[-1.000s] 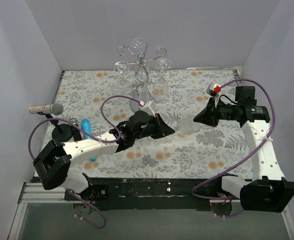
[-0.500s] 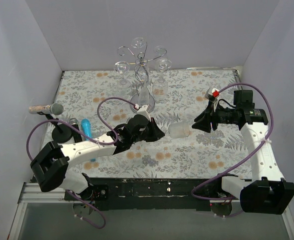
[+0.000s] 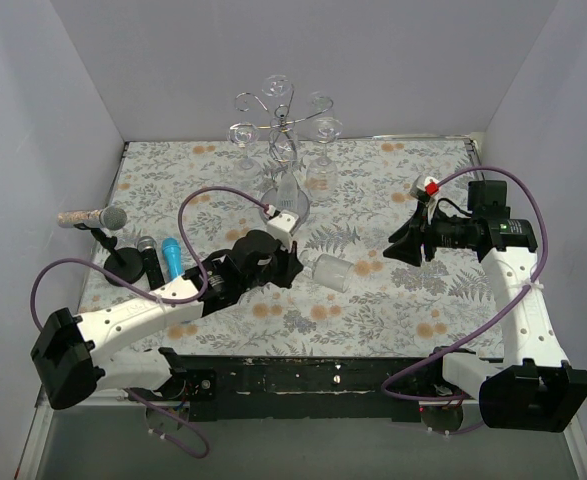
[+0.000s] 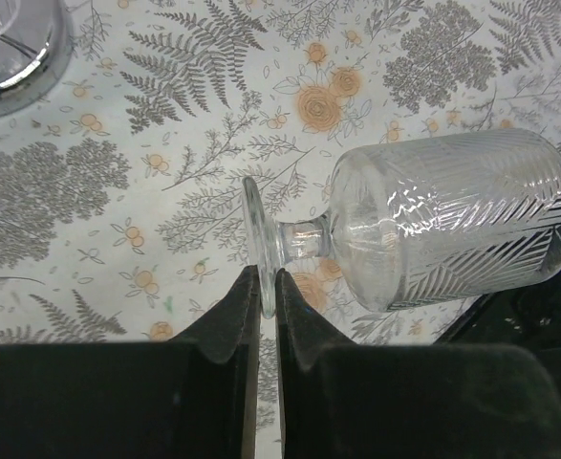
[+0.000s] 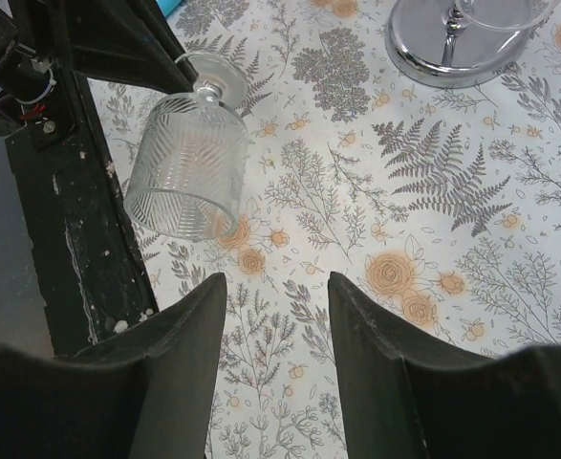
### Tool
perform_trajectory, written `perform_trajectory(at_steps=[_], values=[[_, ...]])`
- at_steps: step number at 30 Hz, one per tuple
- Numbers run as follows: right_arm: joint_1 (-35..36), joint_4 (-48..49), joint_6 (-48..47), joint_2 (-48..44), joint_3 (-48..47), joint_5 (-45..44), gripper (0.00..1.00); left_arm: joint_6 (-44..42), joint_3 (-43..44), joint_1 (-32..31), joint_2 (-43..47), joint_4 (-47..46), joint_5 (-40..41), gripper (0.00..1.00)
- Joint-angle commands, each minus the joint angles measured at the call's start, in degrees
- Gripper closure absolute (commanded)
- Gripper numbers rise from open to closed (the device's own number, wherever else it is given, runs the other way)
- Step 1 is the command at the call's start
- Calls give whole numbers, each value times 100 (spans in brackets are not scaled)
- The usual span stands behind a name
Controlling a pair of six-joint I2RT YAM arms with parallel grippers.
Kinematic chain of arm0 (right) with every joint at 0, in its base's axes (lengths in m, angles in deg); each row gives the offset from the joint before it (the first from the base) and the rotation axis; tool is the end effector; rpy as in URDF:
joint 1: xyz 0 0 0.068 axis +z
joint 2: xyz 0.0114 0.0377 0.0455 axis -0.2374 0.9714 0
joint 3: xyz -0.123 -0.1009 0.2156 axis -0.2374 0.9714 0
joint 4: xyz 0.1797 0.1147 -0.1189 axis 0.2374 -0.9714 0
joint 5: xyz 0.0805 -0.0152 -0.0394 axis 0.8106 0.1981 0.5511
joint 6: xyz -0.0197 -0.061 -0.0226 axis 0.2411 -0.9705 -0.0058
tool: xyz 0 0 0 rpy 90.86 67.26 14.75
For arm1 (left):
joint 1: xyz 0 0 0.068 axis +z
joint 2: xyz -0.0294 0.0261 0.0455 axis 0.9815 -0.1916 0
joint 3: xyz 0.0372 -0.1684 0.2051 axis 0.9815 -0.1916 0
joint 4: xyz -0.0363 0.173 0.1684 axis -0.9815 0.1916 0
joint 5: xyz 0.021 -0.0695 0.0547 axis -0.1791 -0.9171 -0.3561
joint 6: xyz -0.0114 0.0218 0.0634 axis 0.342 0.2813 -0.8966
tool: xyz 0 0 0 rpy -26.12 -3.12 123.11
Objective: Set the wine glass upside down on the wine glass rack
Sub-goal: Turn the wine glass upside down at the wine rack.
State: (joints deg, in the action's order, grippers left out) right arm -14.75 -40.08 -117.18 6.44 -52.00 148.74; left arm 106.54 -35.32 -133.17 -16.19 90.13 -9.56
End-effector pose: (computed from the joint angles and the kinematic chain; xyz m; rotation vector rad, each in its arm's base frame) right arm 0.1928 0.0434 0.3253 -1.0371 1.8130 0.8547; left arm 0.1622 -0.2141 0.2663 -0.1945 2.2844 -1.0198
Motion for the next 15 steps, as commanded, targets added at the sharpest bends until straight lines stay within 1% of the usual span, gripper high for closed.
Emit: perform_trajectory(at_steps=[1, 9, 15], values=[[-4, 31, 36, -119, -245, 160, 45, -1382, 264, -1, 491, 24, 101, 100], [-4, 119, 176, -128, -263, 151, 45, -3096, 405, -107, 738, -54, 277, 100], [-4, 198, 291, -172, -324, 116, 45, -4765, 264, -423, 835, -748, 471, 100]])
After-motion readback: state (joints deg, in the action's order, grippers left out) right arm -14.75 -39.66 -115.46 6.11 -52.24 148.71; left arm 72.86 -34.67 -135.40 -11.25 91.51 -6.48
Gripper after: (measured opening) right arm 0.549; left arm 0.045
